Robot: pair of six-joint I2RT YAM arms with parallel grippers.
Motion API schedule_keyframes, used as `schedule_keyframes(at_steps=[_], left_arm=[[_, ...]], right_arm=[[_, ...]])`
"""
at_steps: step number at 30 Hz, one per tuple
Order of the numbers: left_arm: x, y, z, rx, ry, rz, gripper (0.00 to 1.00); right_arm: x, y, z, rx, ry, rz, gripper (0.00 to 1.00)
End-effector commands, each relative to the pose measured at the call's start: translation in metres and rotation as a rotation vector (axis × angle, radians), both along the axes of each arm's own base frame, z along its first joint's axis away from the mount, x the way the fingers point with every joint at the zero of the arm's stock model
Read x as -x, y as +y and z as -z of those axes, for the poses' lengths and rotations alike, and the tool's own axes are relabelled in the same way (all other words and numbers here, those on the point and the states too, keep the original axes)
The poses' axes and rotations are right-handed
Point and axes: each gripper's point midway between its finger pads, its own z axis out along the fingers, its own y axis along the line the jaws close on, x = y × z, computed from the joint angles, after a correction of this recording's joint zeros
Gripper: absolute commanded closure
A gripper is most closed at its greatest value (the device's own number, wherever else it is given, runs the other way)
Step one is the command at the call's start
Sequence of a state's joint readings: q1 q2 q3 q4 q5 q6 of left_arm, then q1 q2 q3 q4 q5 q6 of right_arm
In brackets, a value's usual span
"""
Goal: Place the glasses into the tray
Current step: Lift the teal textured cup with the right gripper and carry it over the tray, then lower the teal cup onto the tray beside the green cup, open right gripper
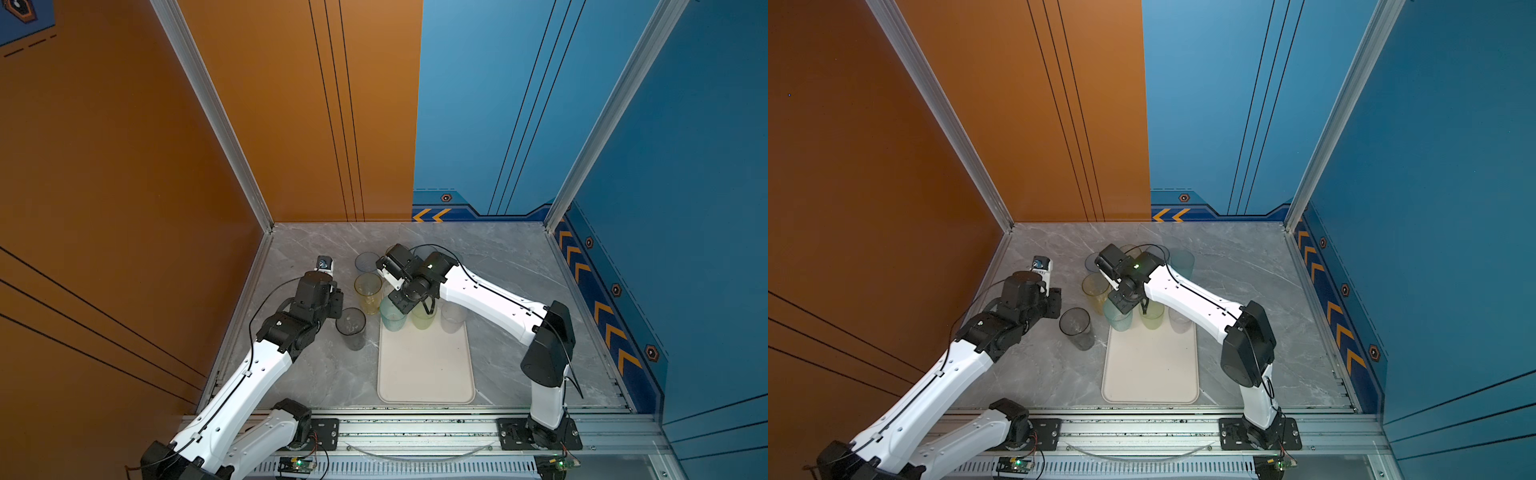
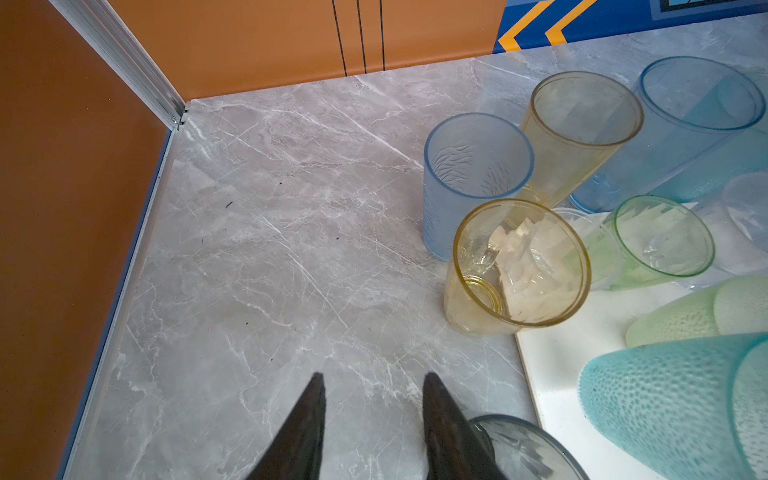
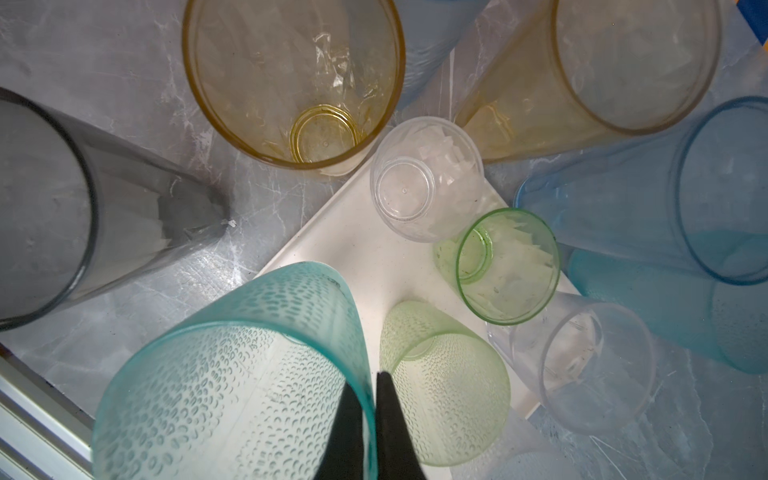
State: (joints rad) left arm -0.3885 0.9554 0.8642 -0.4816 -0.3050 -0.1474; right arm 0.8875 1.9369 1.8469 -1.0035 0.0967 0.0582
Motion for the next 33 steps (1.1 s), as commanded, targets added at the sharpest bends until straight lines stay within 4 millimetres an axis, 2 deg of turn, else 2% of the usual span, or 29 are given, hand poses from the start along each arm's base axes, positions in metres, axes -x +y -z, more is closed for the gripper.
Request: schedule_keyframes(at_steps=[1,17,33], left_arm=[[0.000,0.001,-0.002,0.011,-0.005,0.003,0.60],[-0.002,0.000,0.001,0.007,0.004,0.002,0.60],[-0.003,0.001,0.003,0.006,0.012,0.001,0.60]], right_arm=[[-0.007,0.001,-0.001,-0.007,0.007,-0.005,1.00],[-0.023,0.012,0.027,-0.020,0.039,0.017,1.00],[-0.035,0.011,0.035,-0.026,0.035,0.045,1.00]])
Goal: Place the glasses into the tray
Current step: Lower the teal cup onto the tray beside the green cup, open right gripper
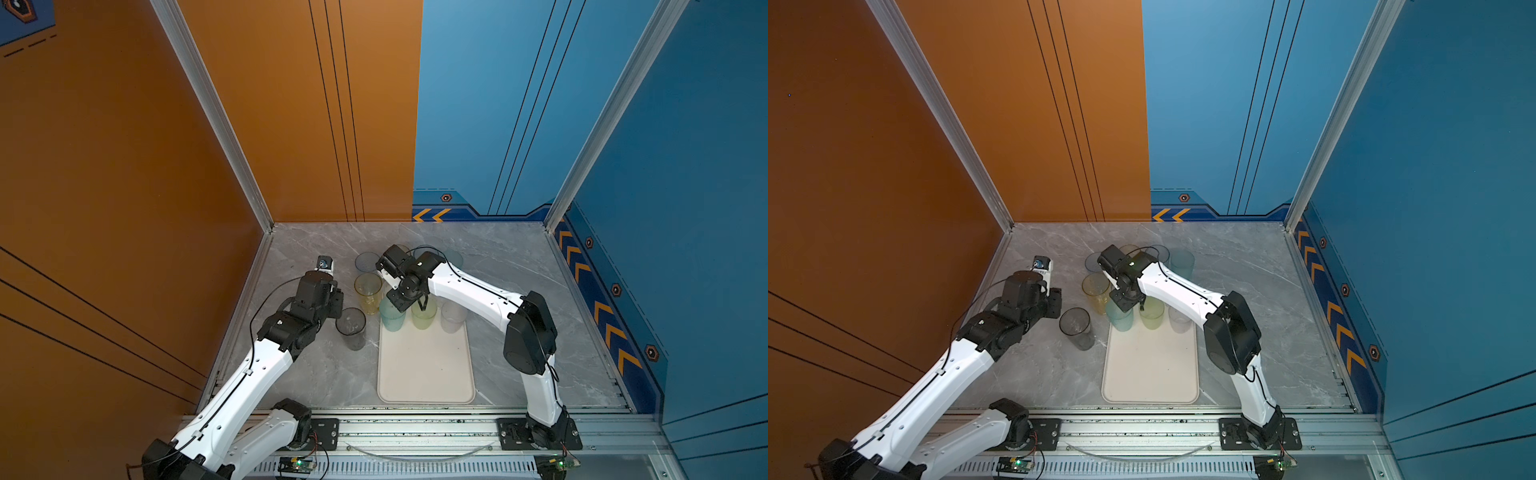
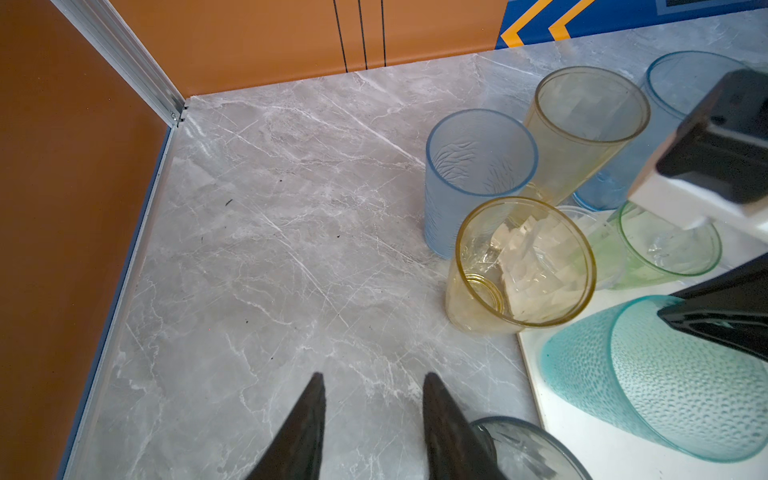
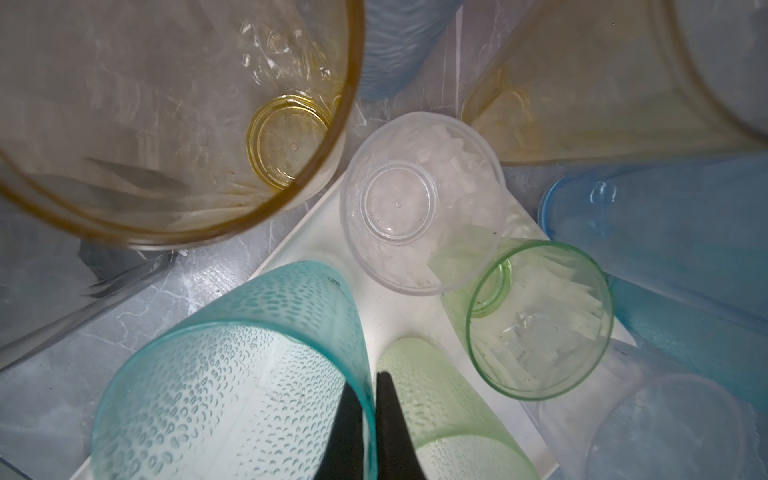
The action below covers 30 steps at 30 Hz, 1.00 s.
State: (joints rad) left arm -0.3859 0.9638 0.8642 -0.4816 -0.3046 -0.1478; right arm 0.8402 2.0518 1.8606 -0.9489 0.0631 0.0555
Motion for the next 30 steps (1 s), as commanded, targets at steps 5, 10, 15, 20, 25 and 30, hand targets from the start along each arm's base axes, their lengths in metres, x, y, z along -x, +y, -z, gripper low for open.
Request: schedule_keyframes(at_steps=[5,10,15,20,25,30], left_arm=[[-0.0018,0.0002,0.0019,0.007,0.007,0.004,0.60],[-0.0018,-0.0001,0.0019,0.008,0.007,0.005,0.60],[-0.0016,-0.0001,0.0021,0.009,0.008,0.006,0.60],[-0.0015,-0.0002,0.0017,0.009,0.007,0.006,0.60],[-0.0014,-0.0003,0.0018,0.010,0.007,0.007,0.60],[-0.0016,-0.0008,0.0024,0.011,0.009,0.009,0.60]], right_arm=[[-0.0110,0.0064,-0.0055,-0.037,-0.018,0.015,1.00],[-0.0100,0.0069,-0.0051,-0.038,-0.014,0.014,0.99],[-0.0097,0.0078,-0.0050,-0.044,-0.011,0.013,0.96],[-0.0096,0.0080,-0.0051,-0.046,-0.009,0.016,0.92],[-0.0105,0.0072,-0.0057,-0.046,-0.011,0.018,0.84],[-0.0107,0.0072,-0.0054,-0.048,-0.009,0.018,0.82]])
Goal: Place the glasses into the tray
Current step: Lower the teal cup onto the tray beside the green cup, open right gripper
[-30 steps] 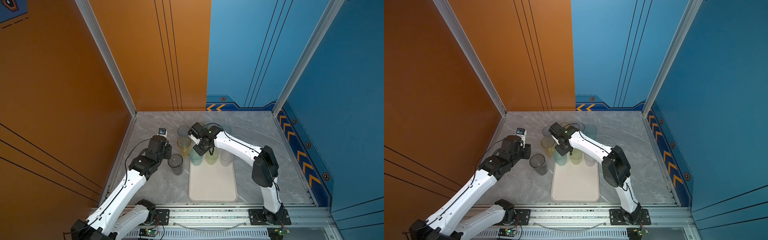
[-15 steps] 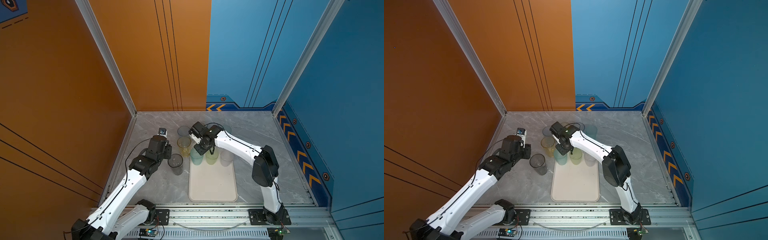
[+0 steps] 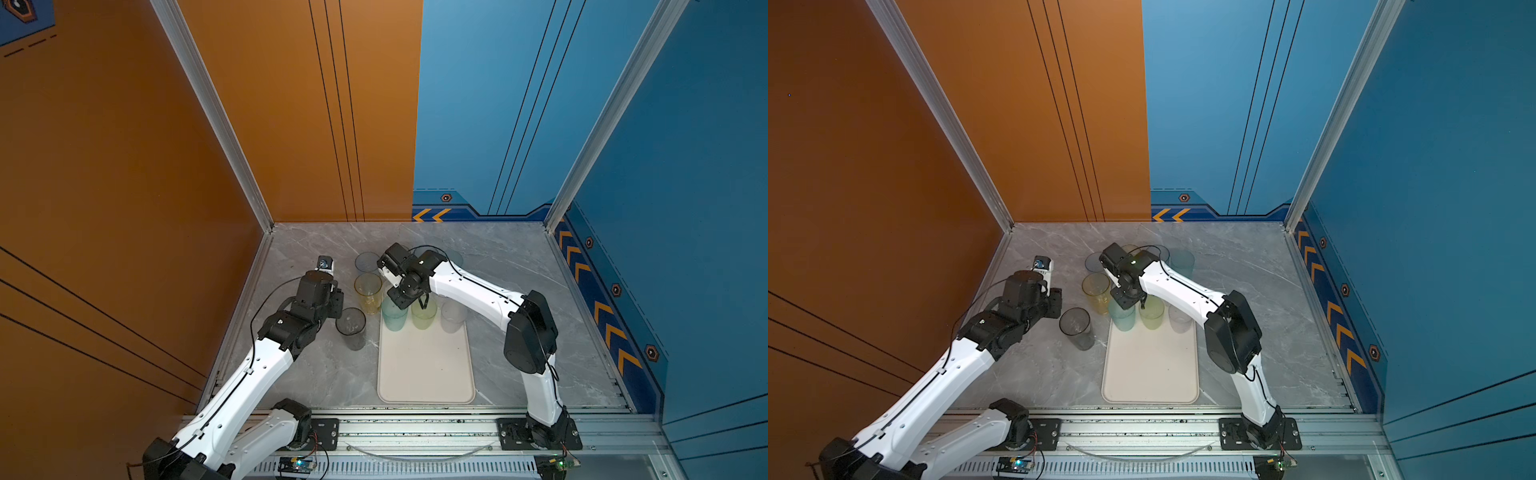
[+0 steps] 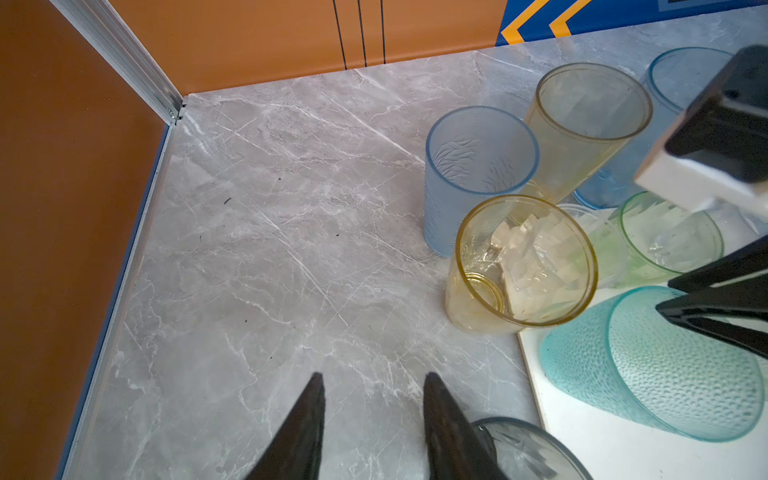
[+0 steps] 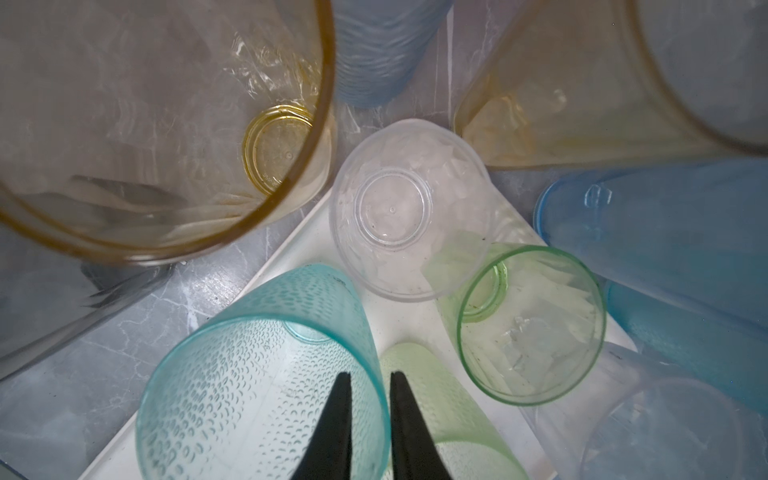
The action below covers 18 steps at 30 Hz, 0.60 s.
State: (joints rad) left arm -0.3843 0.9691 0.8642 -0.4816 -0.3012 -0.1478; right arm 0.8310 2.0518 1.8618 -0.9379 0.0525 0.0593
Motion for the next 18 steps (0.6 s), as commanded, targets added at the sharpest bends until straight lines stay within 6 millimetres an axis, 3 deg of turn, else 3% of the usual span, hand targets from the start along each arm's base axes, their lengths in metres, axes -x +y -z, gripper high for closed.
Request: schedule_keyframes(at_steps=[1,10,18], left_arm=[[-0.001,-0.001,0.001,0.011,0.003,0.008,0.60],[-0.002,-0.001,0.000,0.013,0.002,0.009,0.60],[-0.002,-0.001,-0.002,0.019,-0.007,0.009,0.60]], right_arm=[[-0.007,0.007,-0.005,-0.031,-0.010,0.010,0.82],[-0.008,0.007,-0.007,-0.039,-0.012,0.013,0.73],[-0.011,0.002,-0.031,-0.084,-0.050,0.027,0.71]])
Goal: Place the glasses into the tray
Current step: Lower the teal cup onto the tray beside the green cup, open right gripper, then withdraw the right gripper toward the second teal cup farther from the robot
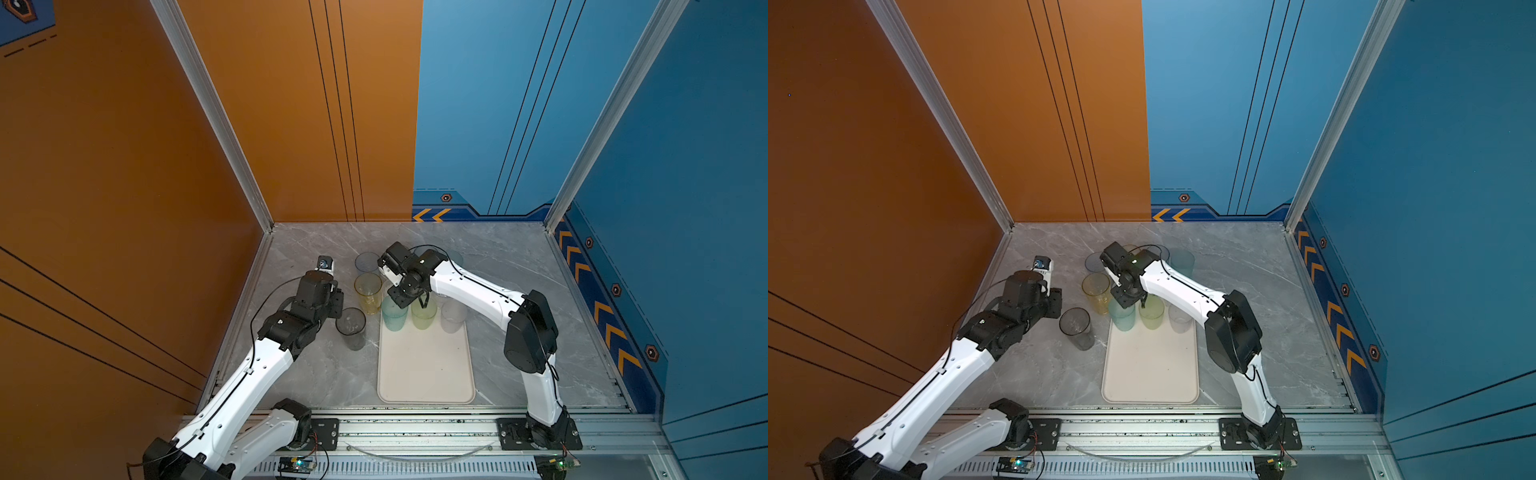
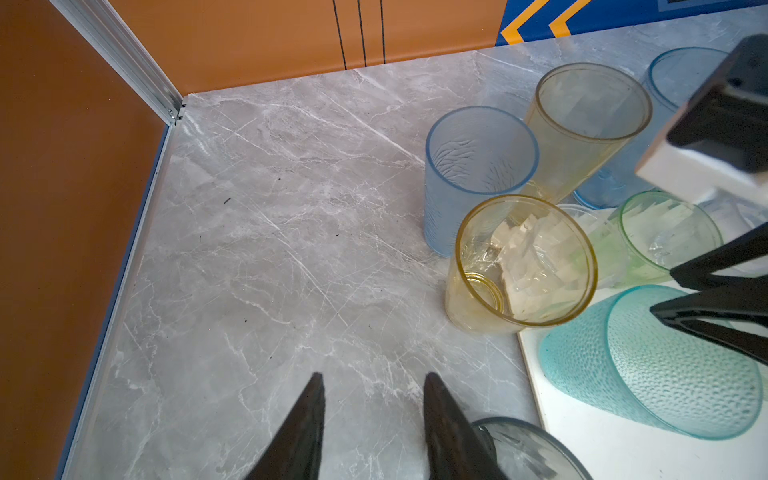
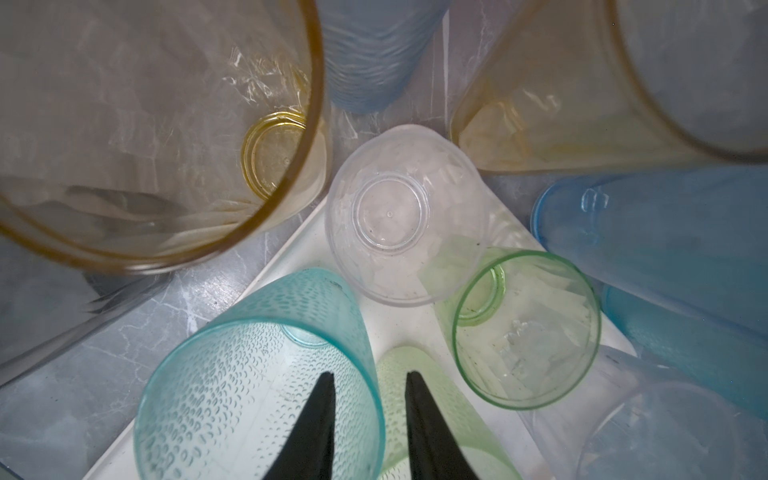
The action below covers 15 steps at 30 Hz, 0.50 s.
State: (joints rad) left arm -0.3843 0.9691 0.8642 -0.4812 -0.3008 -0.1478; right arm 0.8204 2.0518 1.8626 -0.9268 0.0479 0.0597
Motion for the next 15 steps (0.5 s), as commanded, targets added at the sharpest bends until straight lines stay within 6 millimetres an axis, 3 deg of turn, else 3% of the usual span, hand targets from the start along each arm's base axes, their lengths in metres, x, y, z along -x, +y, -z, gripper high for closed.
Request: schedule_keyframes(at_steps=[1,10,15], left_arm=[[-0.002,-0.001,-0.003,0.020,-0.007,0.008,0.60],[-0.002,-0.002,-0.003,0.022,-0.007,0.014,0.61],[-0.002,-0.003,-0.006,0.025,-0.014,0.017,0.61]], right_arm=[[-0.007,0.002,-0.034,-0.080,-0.052,0.021,0.71],[-0.012,-0.016,-0.083,-0.202,-0.143,0.068,0.68],[-0.024,-0.054,-0.098,-0.221,-0.201,0.182,0.66]])
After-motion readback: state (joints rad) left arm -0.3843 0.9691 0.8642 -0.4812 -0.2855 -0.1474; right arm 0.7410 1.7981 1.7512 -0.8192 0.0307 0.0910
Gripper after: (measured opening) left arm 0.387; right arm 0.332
